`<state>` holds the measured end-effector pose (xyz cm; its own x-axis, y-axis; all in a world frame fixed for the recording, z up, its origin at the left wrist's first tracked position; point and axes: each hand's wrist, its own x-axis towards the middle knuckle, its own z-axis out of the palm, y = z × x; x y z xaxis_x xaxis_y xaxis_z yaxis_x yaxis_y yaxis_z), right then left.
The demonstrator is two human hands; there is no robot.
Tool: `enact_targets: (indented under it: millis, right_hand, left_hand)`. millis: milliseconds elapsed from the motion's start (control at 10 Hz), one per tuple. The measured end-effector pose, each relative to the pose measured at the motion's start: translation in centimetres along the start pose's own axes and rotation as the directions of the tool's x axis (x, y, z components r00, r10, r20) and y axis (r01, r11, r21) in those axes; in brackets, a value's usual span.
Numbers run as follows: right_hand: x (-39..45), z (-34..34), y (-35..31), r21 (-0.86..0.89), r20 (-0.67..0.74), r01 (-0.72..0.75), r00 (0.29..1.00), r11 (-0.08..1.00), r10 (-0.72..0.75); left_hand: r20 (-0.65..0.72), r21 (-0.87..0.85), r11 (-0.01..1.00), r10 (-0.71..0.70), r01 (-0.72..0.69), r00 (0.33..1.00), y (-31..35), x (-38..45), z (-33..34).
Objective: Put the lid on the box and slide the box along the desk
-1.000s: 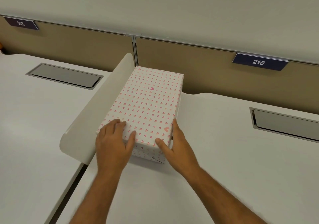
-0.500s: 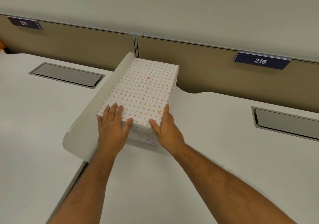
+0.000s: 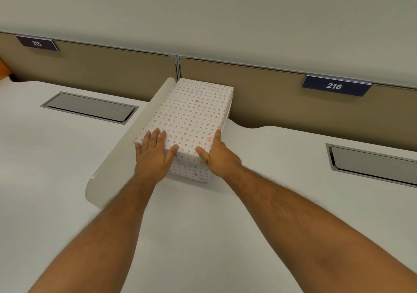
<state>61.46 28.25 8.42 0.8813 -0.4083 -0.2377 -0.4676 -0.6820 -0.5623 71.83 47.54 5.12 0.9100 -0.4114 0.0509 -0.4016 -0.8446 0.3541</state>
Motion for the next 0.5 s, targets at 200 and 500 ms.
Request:
enact_targets:
  millis: [200, 500]
  right_hand:
    - [-1.3, -1.0, 1.6, -0.104, -0.037, 0.051, 0.998, 0.993, -0.055]
    - [-7.1, -3.3, 7.9, -0.318, -0.140, 0.124, 0.974, 0.940, -0.176]
  left_hand:
    - [0.093, 0.080, 0.997, -0.018, 0.011, 0.995, 0.6, -0.1, -1.5]
    - [-0.221, -0.001, 0.989, 0.146, -0.150, 0.964, 4.2, -8.7, 0.5]
